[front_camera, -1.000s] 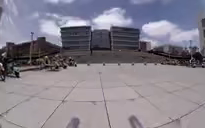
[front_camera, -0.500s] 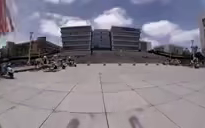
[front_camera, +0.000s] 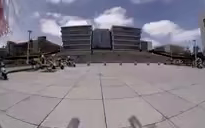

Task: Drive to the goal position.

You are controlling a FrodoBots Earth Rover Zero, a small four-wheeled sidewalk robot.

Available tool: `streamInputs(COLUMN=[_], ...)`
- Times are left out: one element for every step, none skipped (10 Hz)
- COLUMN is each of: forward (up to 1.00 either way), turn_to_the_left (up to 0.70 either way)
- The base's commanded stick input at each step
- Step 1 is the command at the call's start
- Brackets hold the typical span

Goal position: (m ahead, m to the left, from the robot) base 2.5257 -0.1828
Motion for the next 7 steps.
streamInputs(forward=[0.7,0.7,0.7,0.7,0.7,0.7,0.7], turn_to_the_left=[0.0,0.0,0.0,0.0,0.0,0.0,0.0])
